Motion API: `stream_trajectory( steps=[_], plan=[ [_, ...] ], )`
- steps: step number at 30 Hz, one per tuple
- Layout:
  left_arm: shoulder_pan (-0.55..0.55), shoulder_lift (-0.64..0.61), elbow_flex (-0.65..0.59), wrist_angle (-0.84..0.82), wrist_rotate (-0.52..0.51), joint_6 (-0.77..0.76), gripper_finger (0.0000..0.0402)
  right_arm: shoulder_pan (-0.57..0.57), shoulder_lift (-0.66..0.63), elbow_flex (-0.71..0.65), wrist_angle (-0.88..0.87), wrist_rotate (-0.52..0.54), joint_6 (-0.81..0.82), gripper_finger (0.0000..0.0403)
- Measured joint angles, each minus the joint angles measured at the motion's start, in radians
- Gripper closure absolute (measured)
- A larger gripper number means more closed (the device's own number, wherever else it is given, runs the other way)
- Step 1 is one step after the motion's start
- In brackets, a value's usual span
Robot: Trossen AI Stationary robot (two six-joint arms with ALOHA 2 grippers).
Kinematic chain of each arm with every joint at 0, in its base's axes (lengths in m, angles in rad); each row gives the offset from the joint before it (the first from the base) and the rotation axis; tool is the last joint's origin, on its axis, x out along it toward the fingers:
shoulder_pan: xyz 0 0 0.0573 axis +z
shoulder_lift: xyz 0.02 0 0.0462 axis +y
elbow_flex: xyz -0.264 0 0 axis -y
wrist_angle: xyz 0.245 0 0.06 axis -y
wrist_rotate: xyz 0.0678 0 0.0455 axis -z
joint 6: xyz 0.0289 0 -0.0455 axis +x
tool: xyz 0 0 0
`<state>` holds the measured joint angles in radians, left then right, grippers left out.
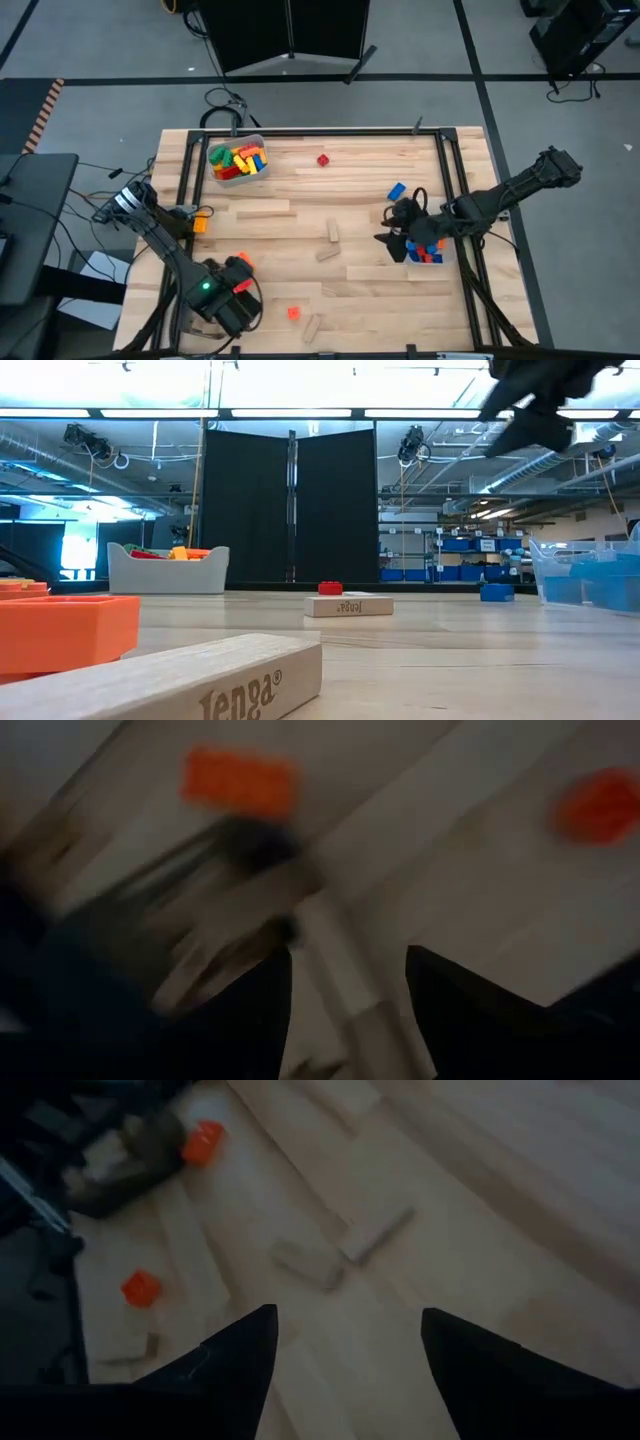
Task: Sort blocks by size
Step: Put the small red game piece into the transparent bin
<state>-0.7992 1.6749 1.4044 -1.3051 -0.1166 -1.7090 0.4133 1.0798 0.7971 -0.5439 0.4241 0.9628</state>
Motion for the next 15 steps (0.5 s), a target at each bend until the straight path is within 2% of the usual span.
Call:
stream_trajectory(
  steps=[3, 6, 12, 15],
  plan=[
    [0.036, 0.0, 0.0, 0.07, -0.087, 0.128, 0.0198, -0.056, 0.0, 0.014, 0.042, -0.017, -0.073, 0.014],
    [0.091, -0.001, 0.0, 0.138, -0.133, 0.274, 0.0198, -0.127, 0.002, 0.057, 0.036, -0.03, -0.122, 0.014],
    [0.24, -0.001, 0.0, 0.356, -0.142, 0.645, 0.0198, -0.289, 0.065, 0.191, -0.072, -0.111, -0.238, 0.014],
    [0.32, -0.001, 0.0, 0.502, -0.099, 0.854, 0.0198, -0.367, 0.137, 0.277, -0.164, -0.141, -0.285, 0.0141]
  ],
)
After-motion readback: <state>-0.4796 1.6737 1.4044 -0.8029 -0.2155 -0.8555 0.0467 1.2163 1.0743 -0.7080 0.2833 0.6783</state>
